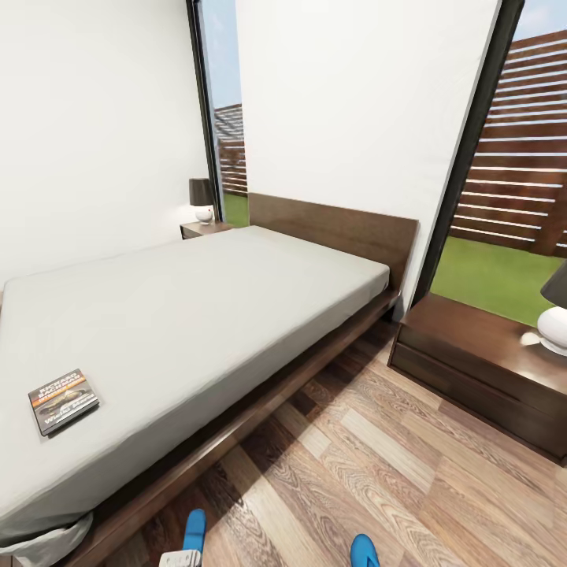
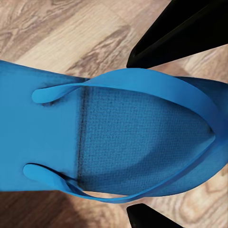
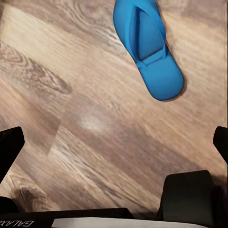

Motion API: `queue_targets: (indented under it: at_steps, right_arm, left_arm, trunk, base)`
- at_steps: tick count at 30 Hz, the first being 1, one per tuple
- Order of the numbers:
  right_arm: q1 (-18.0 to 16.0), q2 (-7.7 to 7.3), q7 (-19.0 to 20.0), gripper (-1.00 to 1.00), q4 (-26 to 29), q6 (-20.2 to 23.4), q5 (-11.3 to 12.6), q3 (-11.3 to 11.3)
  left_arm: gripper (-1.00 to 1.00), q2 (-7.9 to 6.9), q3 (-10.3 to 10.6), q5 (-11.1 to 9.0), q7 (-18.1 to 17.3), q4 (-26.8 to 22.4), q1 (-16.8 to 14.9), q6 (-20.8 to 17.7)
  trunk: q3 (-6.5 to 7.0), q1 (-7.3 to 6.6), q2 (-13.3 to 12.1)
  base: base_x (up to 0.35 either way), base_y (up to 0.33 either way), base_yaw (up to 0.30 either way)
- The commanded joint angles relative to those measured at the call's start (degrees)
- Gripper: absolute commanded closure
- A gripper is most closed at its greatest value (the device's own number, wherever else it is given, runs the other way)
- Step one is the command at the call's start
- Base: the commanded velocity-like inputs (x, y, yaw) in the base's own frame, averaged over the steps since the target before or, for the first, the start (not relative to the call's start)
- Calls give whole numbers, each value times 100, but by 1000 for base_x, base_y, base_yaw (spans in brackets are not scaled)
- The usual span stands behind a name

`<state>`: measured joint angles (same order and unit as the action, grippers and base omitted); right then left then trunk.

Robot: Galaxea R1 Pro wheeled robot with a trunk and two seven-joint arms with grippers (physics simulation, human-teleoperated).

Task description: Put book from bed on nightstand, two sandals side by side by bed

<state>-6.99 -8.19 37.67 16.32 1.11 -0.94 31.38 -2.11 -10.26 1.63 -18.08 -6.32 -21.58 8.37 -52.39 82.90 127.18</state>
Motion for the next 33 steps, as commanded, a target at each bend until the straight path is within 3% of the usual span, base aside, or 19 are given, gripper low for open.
queue_targets:
  at_steps: [1, 4, 5, 12, 15, 19, 21, 22, 23, 25, 28, 31, 33]
  right_arm:
    - [-5, 1, -1, -100, -4, -21, -44, 71]
    - [-6, 1, -98, -100, 1, -118, -140, 169]
    - [-5, 1, -726, -100, 0, -1355, -3799, 3814]
    - [-10, -30, -719, -100, 52, -1348, -3799, 3814]
    - [-20, -50, -721, -100, 719, -1160, -3688, 3807]
    - [-26, -29, -725, -100, 2168, 18, -3131, 3768]
    - [-29, -13, -725, -100, 3014, 976, -2773, 3720]
    - [-29, -10, -725, -100, 3210, 1194, -2694, 3688]
    - [-30, -3, -726, -100, 3743, 1763, -2497, 3483]
    - [-30, 0, -726, -100, 4325, 2347, -2309, 2944]
    - [-30, 8, -741, -100, 4858, 3266, -1983, 1891]
    - [-30, 13, -764, -100, 4963, 3646, -1920, 1161]
    - [-30, 16, -781, -100, 4987, 3727, -1928, 477]
  left_arm:
    - [100, 0, -37, 20, -28, 4, -4, 15]
    - [100, 0, -40, 21, -28, 0, -4, 15]
    - [100, 0, -42, 19, -29, 0, -4, 15]
    - [100, 0, -46, 16, -29, -1, -4, 15]
    - [100, 1, -46, 15, -29, -1, -4, 15]
    - [100, 24, -39, 18, -29, -1, -4, 15]
    - [100, 30, -38, 18, -29, -1, -4, 15]
    - [100, 31, -38, 17, -29, -1, -4, 15]
    - [100, 33, -38, 16, -29, -3, -4, 15]
    - [100, 34, -38, 14, -29, -6, -4, 15]
    - [100, 42, -33, 17, -29, -9, -4, 15]
    - [100, 39, -33, 21, -29, -9, -4, 15]
    - [100, 38, -32, 20, -29, -9, -4, 15]
  trunk:
    - [-5, -1, 2]
    - [-5, -1, 2]
    - [-5, -1, 2]
    - [-113, 131, 243]
    - [-167, 197, 363]
    - [-238, 284, 523]
    - [-274, 328, 604]
    - [-292, 350, 644]
    - [-310, 372, 684]
    - [-346, 416, 764]
    - [-400, 482, 884]
    - [-454, 548, 1005]
    - [-490, 592, 1085]
  base:
    - [0, 0, 0]
    - [0, 0, 0]
    - [0, 0, 0]
    - [0, 0, 0]
    - [0, 0, 0]
    - [0, 0, 0]
    - [0, 0, 0]
    - [0, 0, 0]
    - [0, 0, 0]
    - [0, 0, 0]
    - [0, 0, 0]
    - [0, 0, 0]
    - [0, 0, 0]
